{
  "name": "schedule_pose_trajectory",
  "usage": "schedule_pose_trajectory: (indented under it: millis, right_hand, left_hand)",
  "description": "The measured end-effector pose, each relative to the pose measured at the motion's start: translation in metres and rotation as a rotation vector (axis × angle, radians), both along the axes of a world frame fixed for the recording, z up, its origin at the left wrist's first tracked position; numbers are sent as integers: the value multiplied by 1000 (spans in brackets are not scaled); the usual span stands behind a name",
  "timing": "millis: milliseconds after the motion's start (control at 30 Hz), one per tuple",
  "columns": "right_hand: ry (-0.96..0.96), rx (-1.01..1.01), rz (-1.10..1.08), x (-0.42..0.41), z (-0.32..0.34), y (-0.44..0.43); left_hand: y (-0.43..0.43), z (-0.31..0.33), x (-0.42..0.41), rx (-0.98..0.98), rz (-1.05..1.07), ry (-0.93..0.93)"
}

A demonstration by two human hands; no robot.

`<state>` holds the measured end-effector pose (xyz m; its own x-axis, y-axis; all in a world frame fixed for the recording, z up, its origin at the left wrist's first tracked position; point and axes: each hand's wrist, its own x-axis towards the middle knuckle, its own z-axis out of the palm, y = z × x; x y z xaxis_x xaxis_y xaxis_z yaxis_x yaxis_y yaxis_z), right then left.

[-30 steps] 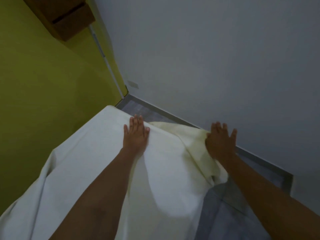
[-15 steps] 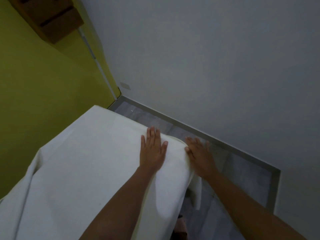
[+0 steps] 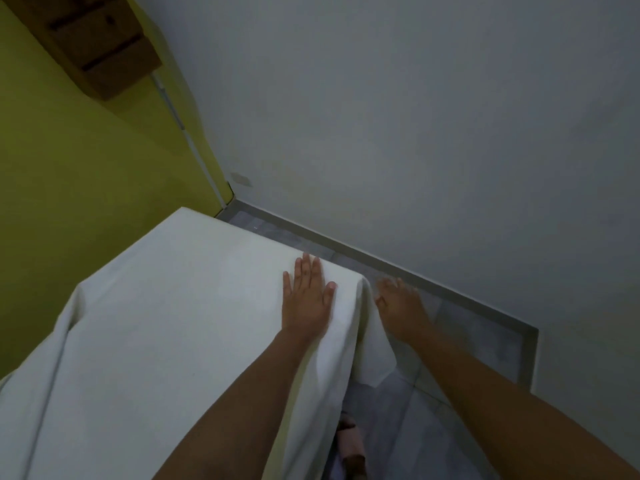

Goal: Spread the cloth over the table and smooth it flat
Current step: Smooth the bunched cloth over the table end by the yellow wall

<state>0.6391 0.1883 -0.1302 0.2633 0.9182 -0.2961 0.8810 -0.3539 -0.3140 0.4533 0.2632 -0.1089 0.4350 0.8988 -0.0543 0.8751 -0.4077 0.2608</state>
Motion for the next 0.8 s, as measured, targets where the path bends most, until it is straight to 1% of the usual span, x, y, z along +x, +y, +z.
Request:
schedule_pose_trajectory:
  millis: [100, 200, 300, 467, 667, 800]
  right_hand:
    - [-98, -82, 48, 12, -3, -21]
    - [-160, -105, 76, 37, -5, -31]
    - [-148, -138, 85, 65, 2, -24]
    - [-117, -149, 151, 120, 22, 8]
    - [-131, -168, 302, 178, 42, 65]
    - [-152, -204, 380, 192, 43, 98]
  left_hand:
    - [-19, 0, 1, -32, 19, 10]
    - [-28, 2, 4, -89, 74, 43]
    - [-28, 10, 23, -118, 83, 45]
    - [-2, 22, 85, -67, 127, 114]
    - [29, 20, 171, -179, 146, 183]
    - [45, 17, 177, -251, 183, 225]
